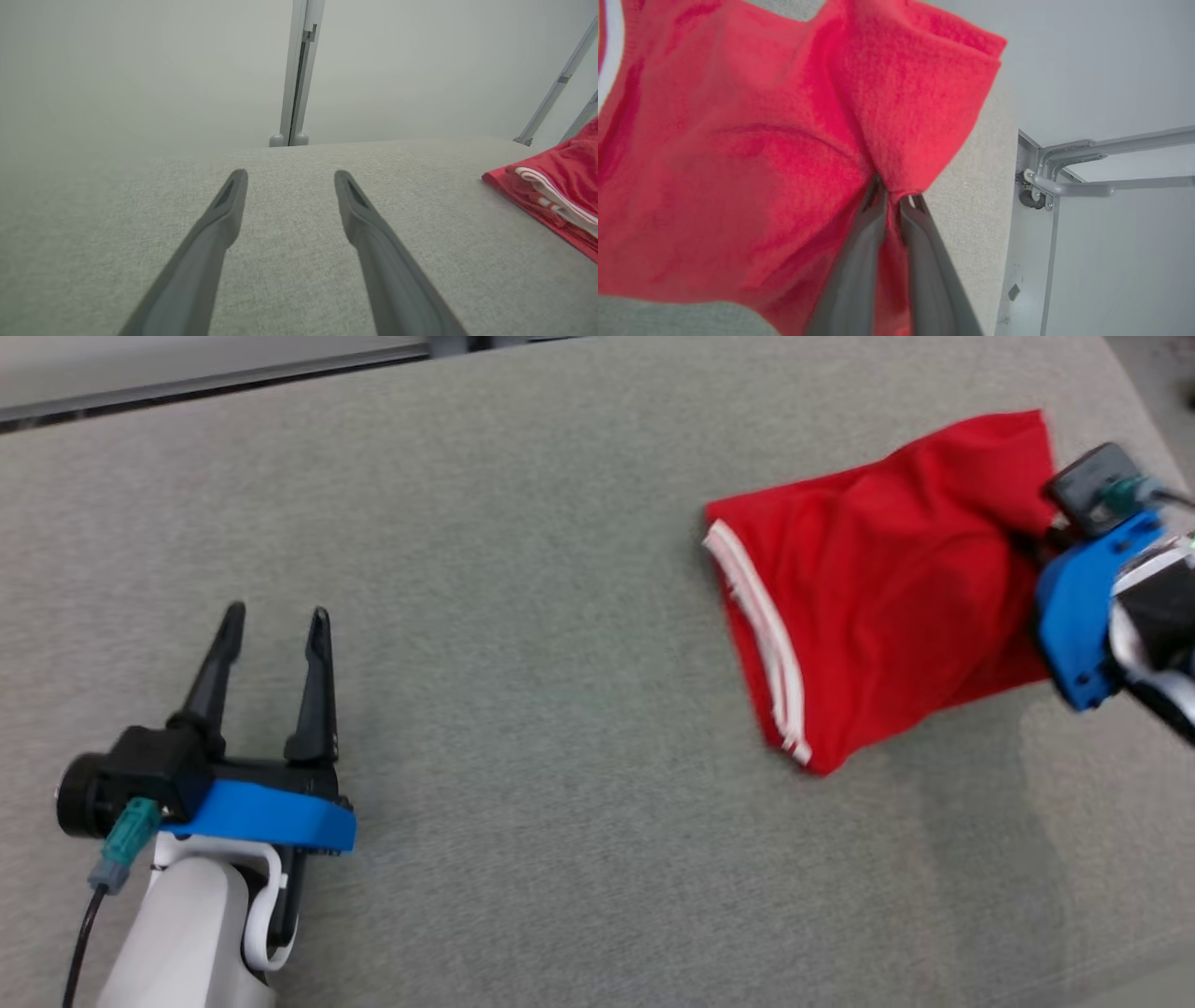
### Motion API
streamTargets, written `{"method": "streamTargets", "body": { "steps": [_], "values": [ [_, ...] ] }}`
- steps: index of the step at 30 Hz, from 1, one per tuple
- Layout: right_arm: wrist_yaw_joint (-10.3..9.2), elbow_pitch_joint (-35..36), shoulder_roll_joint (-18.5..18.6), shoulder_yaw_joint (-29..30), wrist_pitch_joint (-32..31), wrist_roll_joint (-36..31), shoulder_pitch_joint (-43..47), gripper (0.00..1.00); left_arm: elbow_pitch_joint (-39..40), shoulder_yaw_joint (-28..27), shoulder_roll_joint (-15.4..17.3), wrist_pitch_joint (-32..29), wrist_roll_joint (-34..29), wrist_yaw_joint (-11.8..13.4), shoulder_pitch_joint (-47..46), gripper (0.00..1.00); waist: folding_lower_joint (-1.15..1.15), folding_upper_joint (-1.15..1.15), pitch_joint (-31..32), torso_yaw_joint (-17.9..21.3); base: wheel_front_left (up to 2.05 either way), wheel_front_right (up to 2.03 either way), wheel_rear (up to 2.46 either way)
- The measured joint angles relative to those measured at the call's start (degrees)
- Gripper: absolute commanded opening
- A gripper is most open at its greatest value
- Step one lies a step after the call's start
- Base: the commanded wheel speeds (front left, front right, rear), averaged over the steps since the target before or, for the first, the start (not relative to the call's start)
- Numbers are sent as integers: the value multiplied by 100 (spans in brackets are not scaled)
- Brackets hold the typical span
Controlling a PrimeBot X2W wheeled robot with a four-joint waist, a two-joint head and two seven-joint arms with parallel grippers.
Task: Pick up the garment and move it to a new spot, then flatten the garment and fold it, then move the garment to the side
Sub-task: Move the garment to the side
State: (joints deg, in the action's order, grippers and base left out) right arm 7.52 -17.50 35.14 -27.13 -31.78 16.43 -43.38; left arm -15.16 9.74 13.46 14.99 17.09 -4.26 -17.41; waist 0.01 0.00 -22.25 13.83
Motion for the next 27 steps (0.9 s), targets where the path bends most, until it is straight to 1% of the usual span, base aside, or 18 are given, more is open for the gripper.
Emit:
{"method": "streamTargets", "body": {
  "steps": [4, 9, 15, 19, 20, 21, 24, 27],
  "values": [
    [0, -498, 344, 7, 341, 13, -308, 0, 242, 73, 87, -76, -89, -11, -177, 100, 0, 0, -300, 252, 0, 0, 0],
    [0, -1129, 515, 297, 967, -132, -603, 0, 615, 146, 271, -289, -201, -14, -328, 100, 0, 0, -693, 419, 0, 0, 0],
    [0, -1798, 456, 712, 1762, -369, -821, 0, 1024, 97, 504, -521, -254, 20, -389, 100, 0, 0, -1060, 527, 0, 0, 0],
    [0, -2129, 174, 902, 2150, -558, -929, 0, 1168, 67, 586, -606, -254, 42, -394, 100, 0, 0, -1132, 573, 0, 0, 0],
    [0, -2202, 116, 936, 2242, -632, -940, 22, 1177, 68, 592, -624, -253, 43, -384, 100, 0, 0, -1120, 582, 0, 0, 0],
    [0, -2269, 81, 948, 2310, -701, -941, 100, 1176, 68, 595, -635, -247, 44, -378, 100, 0, 0, -1098, 582, 0, 0, 0],
    [-1, -2374, -14, 1042, 2616, -898, -932, 100, 1106, 107, 563, -626, -202, 51, -351, 100, 0, 0, -973, 535, 0, 0, 0],
    [-1, -2504, -80, 1109, 2750, -983, -870, 100, 966, 169, 449, -528, -157, 88, -233, 100, 0, 0, -737, 400, 0, 0, 0]
  ]
}}
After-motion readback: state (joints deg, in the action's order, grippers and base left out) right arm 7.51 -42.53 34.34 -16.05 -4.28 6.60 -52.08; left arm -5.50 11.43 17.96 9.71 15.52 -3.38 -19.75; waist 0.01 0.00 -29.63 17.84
